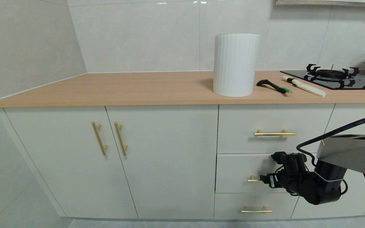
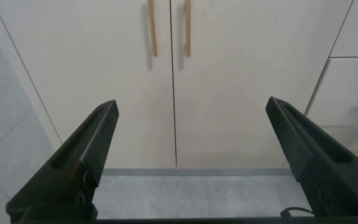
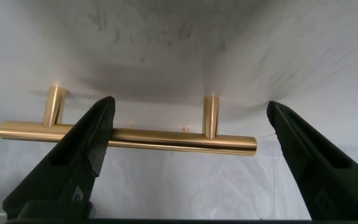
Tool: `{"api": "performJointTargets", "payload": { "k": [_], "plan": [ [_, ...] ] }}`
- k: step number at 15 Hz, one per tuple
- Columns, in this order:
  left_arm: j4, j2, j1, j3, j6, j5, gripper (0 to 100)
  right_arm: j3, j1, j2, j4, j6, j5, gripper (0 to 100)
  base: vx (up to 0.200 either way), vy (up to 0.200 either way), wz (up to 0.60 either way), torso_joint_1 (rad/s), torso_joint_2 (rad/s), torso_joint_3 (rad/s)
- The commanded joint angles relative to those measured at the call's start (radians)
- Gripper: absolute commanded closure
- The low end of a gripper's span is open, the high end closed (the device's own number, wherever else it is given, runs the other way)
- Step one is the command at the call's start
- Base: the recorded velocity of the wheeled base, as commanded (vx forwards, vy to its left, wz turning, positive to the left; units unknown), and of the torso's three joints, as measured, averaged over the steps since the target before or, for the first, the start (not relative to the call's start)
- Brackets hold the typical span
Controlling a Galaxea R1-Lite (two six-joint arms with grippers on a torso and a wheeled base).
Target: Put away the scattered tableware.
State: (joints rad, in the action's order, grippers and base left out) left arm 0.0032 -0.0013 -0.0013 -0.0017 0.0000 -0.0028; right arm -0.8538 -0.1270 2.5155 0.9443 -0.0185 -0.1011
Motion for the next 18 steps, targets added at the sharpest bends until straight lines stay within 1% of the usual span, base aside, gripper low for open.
{"api": "performJointTargets", "payload": {
  "k": [1, 6, 9, 12, 14, 16, 18],
  "plan": [
    [0.0, 0.001, 0.0, 0.0, 0.0, 0.0, 0, 0.006, 0.0, -0.007, -0.002, 0.002, 0.0, 0, 0.0, 0.0, 0.0, 0.0, 0.0, 0.0],
    [0.0, 0.001, 0.0, 0.0, 0.0, 0.0, 0, 0.044, -0.003, -0.02, -0.002, 0.002, -0.002, 0, 0.0, 0.0, 0.0, 0.0, 0.0, 0.0],
    [0.0, 0.001, 0.0, 0.0, 0.0, 0.0, 0, 0.127, -0.011, -0.081, -0.002, 0.002, 0.0, 0, 0.0, 0.0, 0.0, 0.0, 0.0, 0.0],
    [0.0, 0.001, 0.0, 0.0, 0.0, 0.0, 0, 0.239, -0.019, -0.184, -0.007, 0.003, 0.006, 0, 0.0, 0.0, 0.0, 0.0, 0.0, 0.0],
    [0.0, 0.001, 0.0, 0.0, 0.0, 0.0, 0, 0.286, -0.019, -0.307, -0.084, 0.005, 0.012, 0, 0.0, 0.0, 0.0, 0.0, 0.0, 0.0],
    [0.0, 0.001, 0.0, 0.0, 0.0, 0.0, 0, 0.285, -0.022, -0.448, -0.17, 0.005, 0.024, 0, 0.0, 0.0, 0.0, 0.0, 0.0, 0.0],
    [0.0, 0.001, 0.0, 0.0, 0.0, 0.0, 0, 0.256, -0.037, -0.566, -0.254, 0.003, 0.024, 0, 0.0, 0.0, 0.0, 0.0, 0.0, 0.0]
  ]
}}
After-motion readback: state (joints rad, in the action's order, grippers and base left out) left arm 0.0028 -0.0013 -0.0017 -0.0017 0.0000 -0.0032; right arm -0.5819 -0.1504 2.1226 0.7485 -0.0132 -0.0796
